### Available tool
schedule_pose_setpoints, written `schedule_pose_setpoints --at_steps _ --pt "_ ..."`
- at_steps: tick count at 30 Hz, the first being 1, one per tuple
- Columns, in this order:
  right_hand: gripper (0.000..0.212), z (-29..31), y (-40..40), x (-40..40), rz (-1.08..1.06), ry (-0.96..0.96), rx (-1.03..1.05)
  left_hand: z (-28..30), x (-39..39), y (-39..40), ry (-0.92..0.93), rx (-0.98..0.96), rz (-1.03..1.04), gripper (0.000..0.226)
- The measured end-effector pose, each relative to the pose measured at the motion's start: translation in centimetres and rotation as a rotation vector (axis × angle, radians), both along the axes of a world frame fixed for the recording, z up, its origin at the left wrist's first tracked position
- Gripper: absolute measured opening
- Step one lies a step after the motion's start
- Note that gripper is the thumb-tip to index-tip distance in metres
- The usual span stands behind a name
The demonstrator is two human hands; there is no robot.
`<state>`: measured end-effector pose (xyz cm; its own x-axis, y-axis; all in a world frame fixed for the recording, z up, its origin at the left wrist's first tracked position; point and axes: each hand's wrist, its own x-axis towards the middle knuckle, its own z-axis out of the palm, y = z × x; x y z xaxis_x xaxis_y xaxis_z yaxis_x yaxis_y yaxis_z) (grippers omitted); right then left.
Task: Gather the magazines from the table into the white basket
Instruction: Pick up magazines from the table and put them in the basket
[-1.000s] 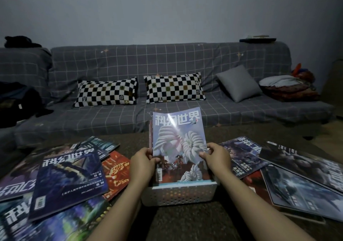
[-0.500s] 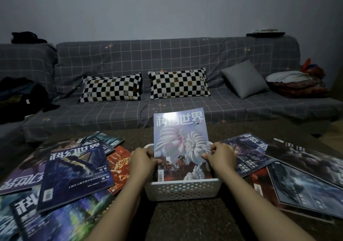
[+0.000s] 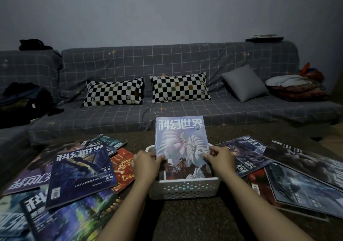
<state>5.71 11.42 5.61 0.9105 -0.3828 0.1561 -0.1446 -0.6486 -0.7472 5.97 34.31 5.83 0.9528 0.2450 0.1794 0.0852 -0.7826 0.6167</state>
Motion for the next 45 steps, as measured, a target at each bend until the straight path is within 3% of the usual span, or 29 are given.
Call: schedule_pose_setpoints --at_steps 2,10,15,20,25,28,30,38,45 --pt "0.039 -0.1 -0.2 -0.9 0.032 -0.043 0.027 0.4 -1.1 -1.1 -0.053 0.025 0.01 0.039" --pt "0.019 0.2 -4.6 -6.2 0.023 -0.23 0.164 2.0 -4.9 -10.3 -0.178 -0.358 -0.311 0.022" --pt "0.021 -1.0 -9.7 -8.1 -0.106 -0.173 0.277 1.3 -5.8 -17.9 -0.177 -0.41 -0.454 0.017" --pt "0.026 -3.1 -14.2 -7.6 -0.134 -0.024 0.335 -0.8 -4.8 -24.0 -0.046 -0.389 -0.53 0.024" --pt "0.035 -5.4 -15.9 -5.4 -0.131 0.077 0.85 -4.2 -1.8 -26.4 0.092 -0.232 -0.502 0.034" --pt "0.024 -6.2 -16.4 -4.3 -0.126 0.086 1.041 -6.0 0.3 -26.7 0.134 -0.018 -0.568 0.043" --pt "0.018 -6.3 -16.7 -3.5 -0.102 0.104 1.12 -7.0 1.0 -26.7 0.157 0.014 -0.582 0.052" --pt "0.027 -6.0 -17.2 -0.5 -0.202 0.113 1.21 -8.8 2.6 -26.4 0.043 -0.092 -0.635 0.04" --pt "0.022 -6.2 -17.0 1.5 -0.324 0.174 1.056 -9.3 3.1 -26.3 0.042 -0.218 -0.581 0.04"
